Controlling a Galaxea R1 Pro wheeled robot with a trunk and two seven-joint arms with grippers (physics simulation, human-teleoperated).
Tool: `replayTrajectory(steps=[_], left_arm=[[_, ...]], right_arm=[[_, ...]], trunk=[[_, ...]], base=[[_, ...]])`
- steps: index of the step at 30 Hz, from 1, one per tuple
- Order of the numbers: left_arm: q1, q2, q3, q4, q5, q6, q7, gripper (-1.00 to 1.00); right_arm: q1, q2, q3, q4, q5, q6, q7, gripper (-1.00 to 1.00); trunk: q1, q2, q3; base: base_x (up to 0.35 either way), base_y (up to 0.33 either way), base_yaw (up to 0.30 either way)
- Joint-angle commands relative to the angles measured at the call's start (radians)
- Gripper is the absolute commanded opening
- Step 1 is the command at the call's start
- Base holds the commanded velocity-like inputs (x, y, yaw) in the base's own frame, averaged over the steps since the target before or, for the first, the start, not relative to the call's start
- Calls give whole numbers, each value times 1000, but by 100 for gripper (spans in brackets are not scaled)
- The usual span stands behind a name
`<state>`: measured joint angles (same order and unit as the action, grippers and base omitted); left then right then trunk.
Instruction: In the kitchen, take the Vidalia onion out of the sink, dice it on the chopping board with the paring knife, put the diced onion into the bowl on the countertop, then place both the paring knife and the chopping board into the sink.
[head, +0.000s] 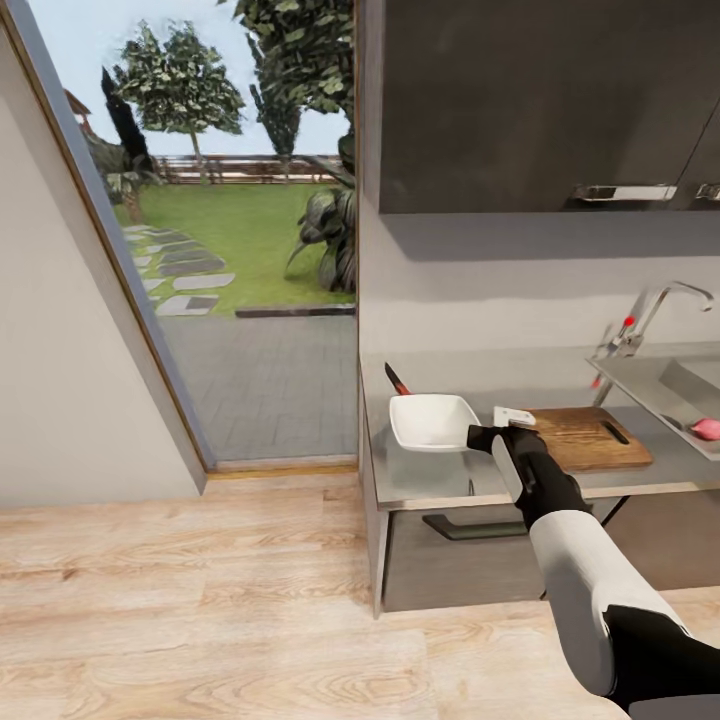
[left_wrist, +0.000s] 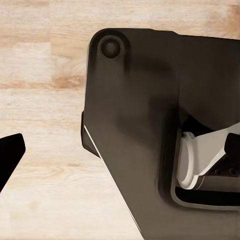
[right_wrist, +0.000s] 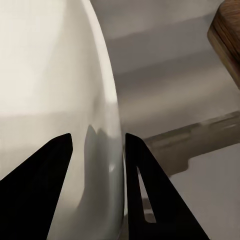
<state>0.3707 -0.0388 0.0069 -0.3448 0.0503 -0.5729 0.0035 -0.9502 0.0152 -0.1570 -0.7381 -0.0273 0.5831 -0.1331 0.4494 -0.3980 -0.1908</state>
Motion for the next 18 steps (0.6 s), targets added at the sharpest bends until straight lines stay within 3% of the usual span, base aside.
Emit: replayTrajectory(steps=[1,18], left_arm=[[1,0,0,-2,5,-1,-1,100],[1,-1,0,-2,5,-1,-1,100]], right_arm=[[-1,2,-3,-1,-3,4,-4,-100],[-1,3,-3,0,-3,4,-3,-100]], trunk=[[1,-2,-2],[1,-2,-20]], base=[[0,0,0],[0,0,0]])
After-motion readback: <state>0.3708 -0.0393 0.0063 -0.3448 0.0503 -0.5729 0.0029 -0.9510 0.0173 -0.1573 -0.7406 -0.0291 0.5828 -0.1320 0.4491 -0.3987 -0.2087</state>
